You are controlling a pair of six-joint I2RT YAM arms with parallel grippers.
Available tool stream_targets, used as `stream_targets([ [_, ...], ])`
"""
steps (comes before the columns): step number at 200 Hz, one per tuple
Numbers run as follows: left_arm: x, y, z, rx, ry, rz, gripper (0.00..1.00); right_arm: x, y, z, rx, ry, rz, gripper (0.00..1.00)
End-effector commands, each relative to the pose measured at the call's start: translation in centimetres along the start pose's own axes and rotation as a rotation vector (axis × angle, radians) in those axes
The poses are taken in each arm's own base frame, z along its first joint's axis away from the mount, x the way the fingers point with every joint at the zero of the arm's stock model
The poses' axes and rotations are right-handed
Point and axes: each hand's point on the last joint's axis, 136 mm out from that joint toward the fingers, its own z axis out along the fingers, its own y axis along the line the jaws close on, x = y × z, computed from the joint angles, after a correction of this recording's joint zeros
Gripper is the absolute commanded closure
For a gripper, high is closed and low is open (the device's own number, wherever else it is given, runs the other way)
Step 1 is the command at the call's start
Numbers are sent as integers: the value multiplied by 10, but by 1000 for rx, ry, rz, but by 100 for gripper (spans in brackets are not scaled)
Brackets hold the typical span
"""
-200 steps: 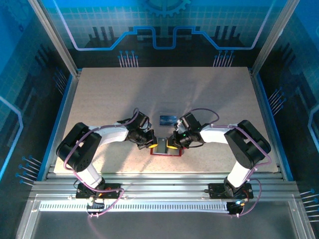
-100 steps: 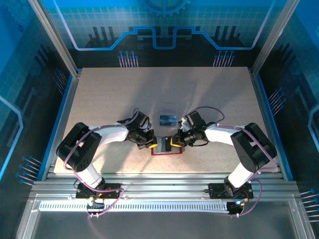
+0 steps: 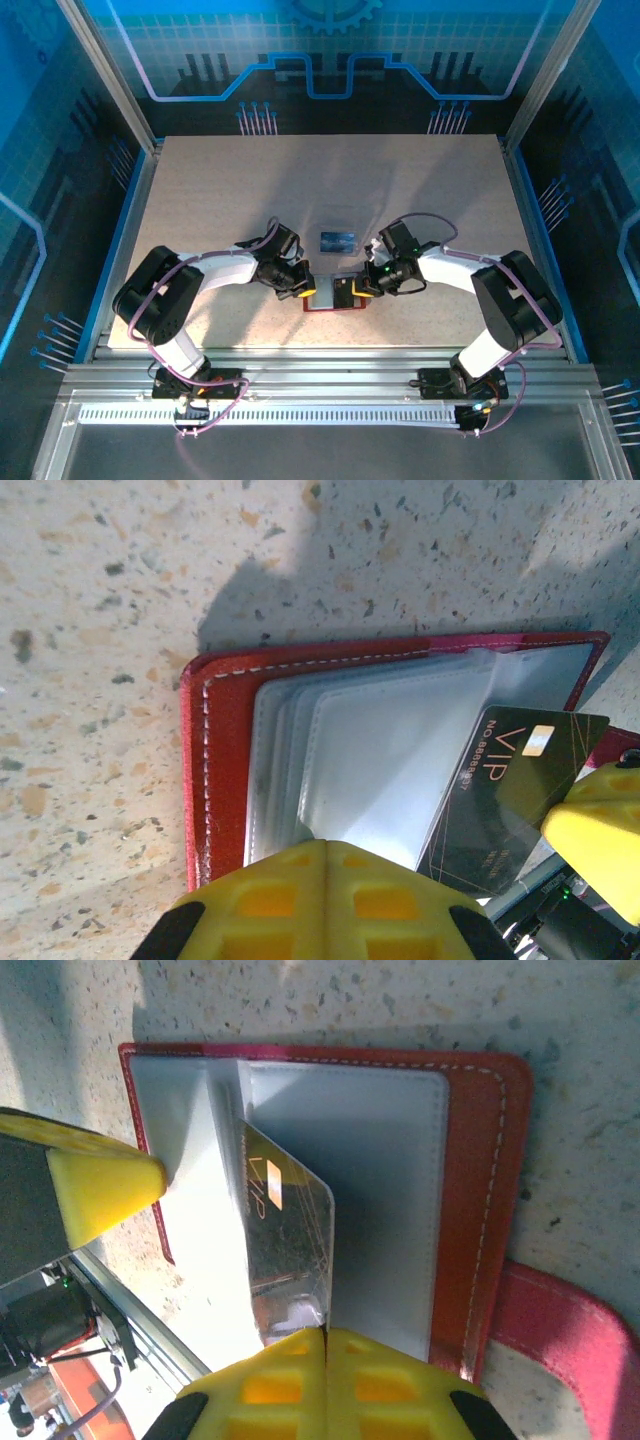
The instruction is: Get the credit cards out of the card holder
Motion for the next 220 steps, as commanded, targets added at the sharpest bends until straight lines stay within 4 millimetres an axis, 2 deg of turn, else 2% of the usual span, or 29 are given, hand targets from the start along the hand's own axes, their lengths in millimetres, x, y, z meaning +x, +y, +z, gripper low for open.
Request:
stream_targets([
  [1,4,5,2,-32,20,3,100,-4,4,-10,15,2,-29,97],
  [88,4,3,0,-30,17,4,100,-14,11,-9,13,4,-44,97],
  [105,3,2,0,-28,17,1,100,-14,12,-7,7,8,-37,93],
  [119,3,1,0,-27,16,3,100,-13,13,-5,-2,9,-30,85],
  [132,2,0,0,-22,16,2,100,-12,14,-2,-16,12,-23,82],
  [220,3,-2,1,-13,21,-3,100,-5,13,7,-39,23,-3,82],
])
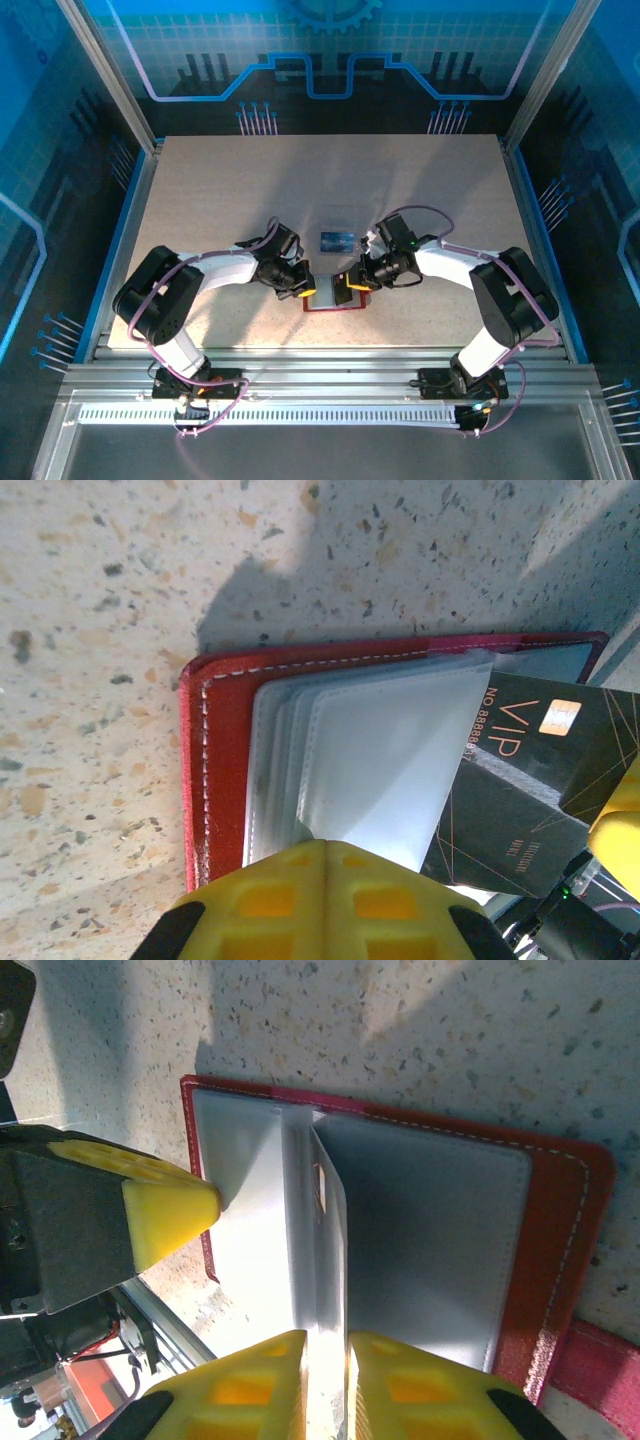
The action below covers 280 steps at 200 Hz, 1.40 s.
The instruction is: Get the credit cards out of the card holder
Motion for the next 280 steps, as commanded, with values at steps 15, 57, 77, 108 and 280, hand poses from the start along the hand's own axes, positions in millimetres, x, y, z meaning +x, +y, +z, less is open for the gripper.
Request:
stream_targets([
  [15,3,-1,1,-14,21,-4,100,9,-4,9,-5,33,21,82],
  [57,3,-1,0,-13,14,-2,100,9,-4,10,-6,31,21,85],
  [77,4,-2,-1,-10,12,-2,100,9,-3,8,-8,26,16,90],
  [108,3,-4,-5,-5,0,3,100,8,0,4,-9,13,5,94],
  [280,-3,-3,-23,4,-81,21,96,0,42,-40,54,26,-463,100],
])
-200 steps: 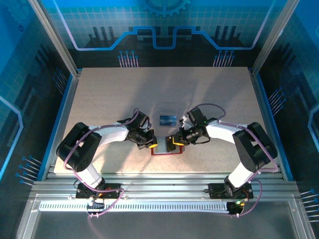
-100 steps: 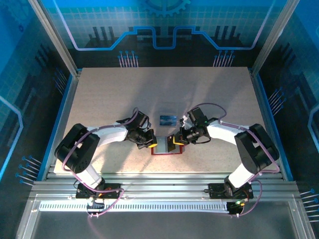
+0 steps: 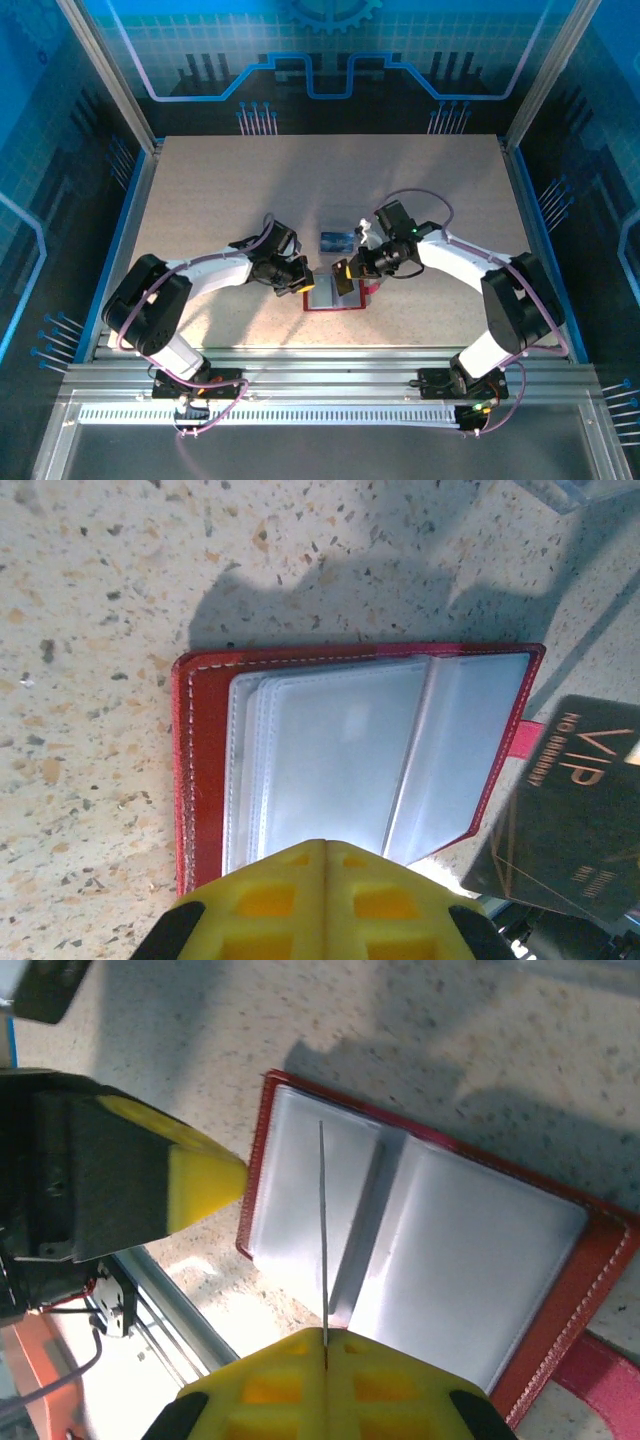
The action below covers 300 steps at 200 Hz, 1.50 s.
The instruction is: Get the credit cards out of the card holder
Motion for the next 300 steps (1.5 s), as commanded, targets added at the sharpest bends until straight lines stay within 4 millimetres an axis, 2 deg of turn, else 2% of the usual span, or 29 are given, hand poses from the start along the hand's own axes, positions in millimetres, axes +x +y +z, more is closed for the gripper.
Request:
stream_targets([
  [1,2,7,-6,-13,-17,-6,96,5,12,-13,33,32,-198,100],
  [61,0,13,-14,-10,-48,-14,96,10,17,-23,151,98,-597,100],
  [122,0,18,-22,-23,-68,-15,96,12,14,-24,227,279,-844,100],
  [166,-1,21,-26,-36,-79,-13,95,7,4,-22,286,420,-961,100],
  [215,1,23,-30,-30,-91,-22,94,-14,0,-17,317,488,-1040,100],
  [300,4,30,-33,-49,-98,-36,93,-80,2,-32,377,467,-1112,100],
])
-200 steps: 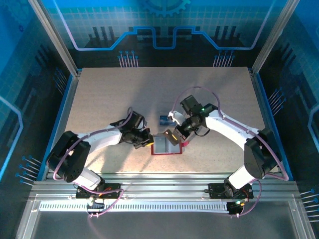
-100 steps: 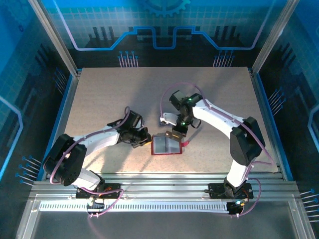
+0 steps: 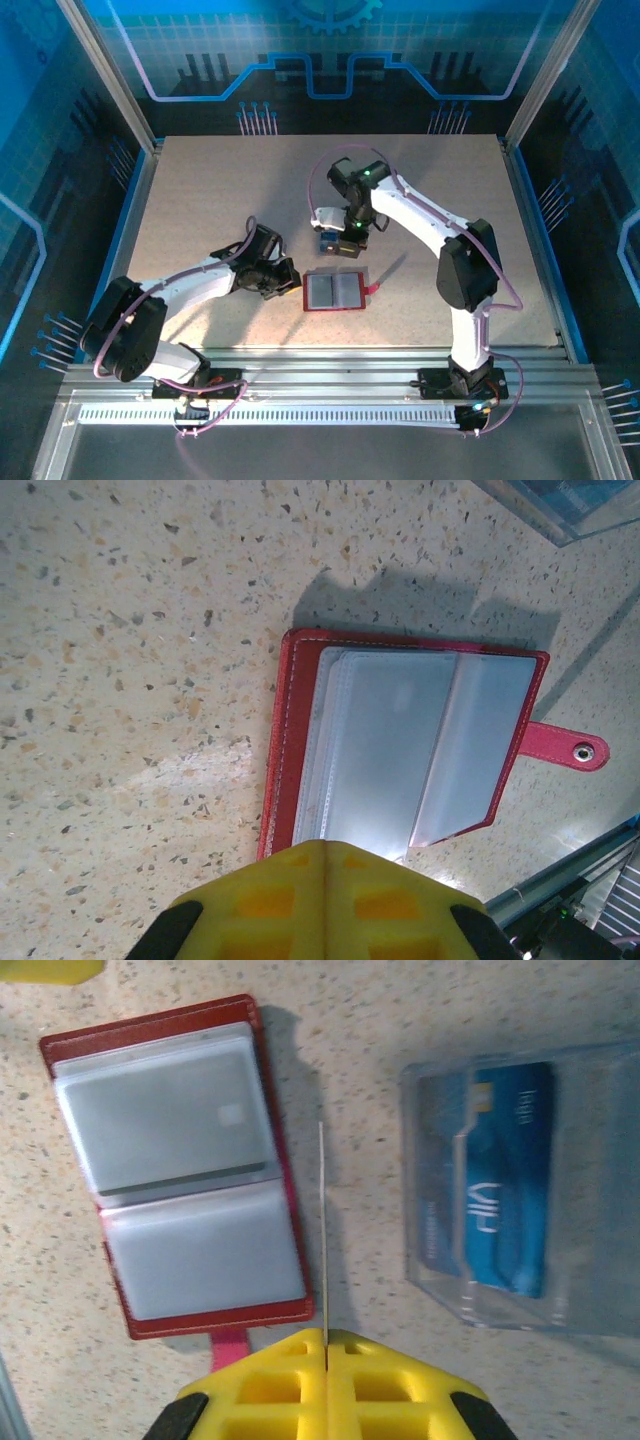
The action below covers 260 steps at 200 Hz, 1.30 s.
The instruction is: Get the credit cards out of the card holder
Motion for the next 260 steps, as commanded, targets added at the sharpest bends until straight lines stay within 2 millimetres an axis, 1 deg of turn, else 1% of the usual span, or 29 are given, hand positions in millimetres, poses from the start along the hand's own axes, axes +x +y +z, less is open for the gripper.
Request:
stream_targets([
  [1,3,12,-3,-34,-3,-17,93,6,-12,-9,-4,36,-24,100],
  [44,0,9,-3,-32,-8,-25,93,-1,-38,-19,19,44,-34,100],
  [69,1,11,-1,-41,-1,-23,93,-6,-49,-22,17,40,-40,100],
  [89,0,13,-1,-47,-1,-26,93,-9,-55,-23,14,42,-45,100],
  [125,-2,14,-1,-45,-6,-32,93,-13,-64,-17,8,48,-52,100],
  [138,-2,15,-1,-47,-5,-34,93,-15,-67,-20,21,41,-54,100],
  [139,-2,15,-1,-47,-5,-34,93,-15,-67,-20,21,41,-54,100],
  [141,-2,14,-2,-46,-6,-34,93,-14,-68,-12,8,51,-53,100],
  [145,-1,15,-1,-48,-4,-35,93,-14,-68,-7,2,57,-52,100],
  [213,-2,22,-2,-58,1,-47,93,-10,-83,16,0,70,-36,100],
  [260,-4,21,0,-56,7,-54,93,-6,-77,29,-55,80,-35,100],
])
